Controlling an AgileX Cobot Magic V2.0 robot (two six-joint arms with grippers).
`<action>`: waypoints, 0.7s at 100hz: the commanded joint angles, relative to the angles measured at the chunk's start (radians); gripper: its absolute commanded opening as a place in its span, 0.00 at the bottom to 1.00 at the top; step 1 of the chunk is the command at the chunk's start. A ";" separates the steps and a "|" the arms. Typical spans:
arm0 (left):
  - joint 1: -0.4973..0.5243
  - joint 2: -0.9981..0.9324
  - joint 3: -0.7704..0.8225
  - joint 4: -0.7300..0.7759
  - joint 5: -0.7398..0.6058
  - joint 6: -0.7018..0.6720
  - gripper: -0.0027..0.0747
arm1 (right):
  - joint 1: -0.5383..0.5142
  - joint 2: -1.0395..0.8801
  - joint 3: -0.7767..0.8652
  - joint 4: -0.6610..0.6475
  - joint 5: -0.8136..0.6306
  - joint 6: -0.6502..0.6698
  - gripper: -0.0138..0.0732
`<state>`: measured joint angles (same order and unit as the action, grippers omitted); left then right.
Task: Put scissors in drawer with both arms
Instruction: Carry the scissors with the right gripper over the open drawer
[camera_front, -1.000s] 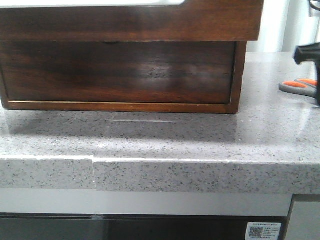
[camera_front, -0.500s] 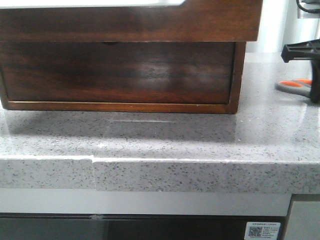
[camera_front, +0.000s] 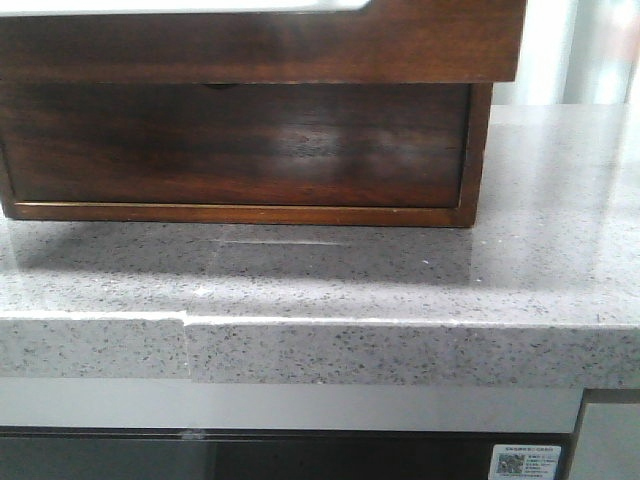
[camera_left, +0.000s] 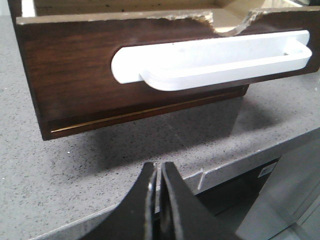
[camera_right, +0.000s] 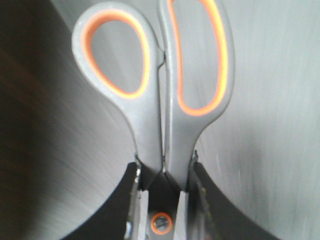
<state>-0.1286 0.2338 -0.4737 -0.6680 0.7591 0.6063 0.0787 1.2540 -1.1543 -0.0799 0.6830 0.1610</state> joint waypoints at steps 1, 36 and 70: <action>0.000 0.010 -0.034 -0.046 -0.052 0.002 0.01 | 0.044 -0.160 -0.061 -0.006 -0.164 -0.034 0.07; 0.000 0.010 -0.034 -0.048 -0.060 0.002 0.01 | 0.460 -0.200 -0.281 -0.006 -0.204 -0.386 0.07; 0.000 0.010 -0.034 -0.048 -0.058 0.002 0.01 | 0.777 0.030 -0.301 -0.160 -0.194 -0.670 0.07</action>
<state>-0.1286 0.2338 -0.4737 -0.6716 0.7605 0.6063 0.8167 1.2522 -1.4187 -0.1490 0.5661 -0.4792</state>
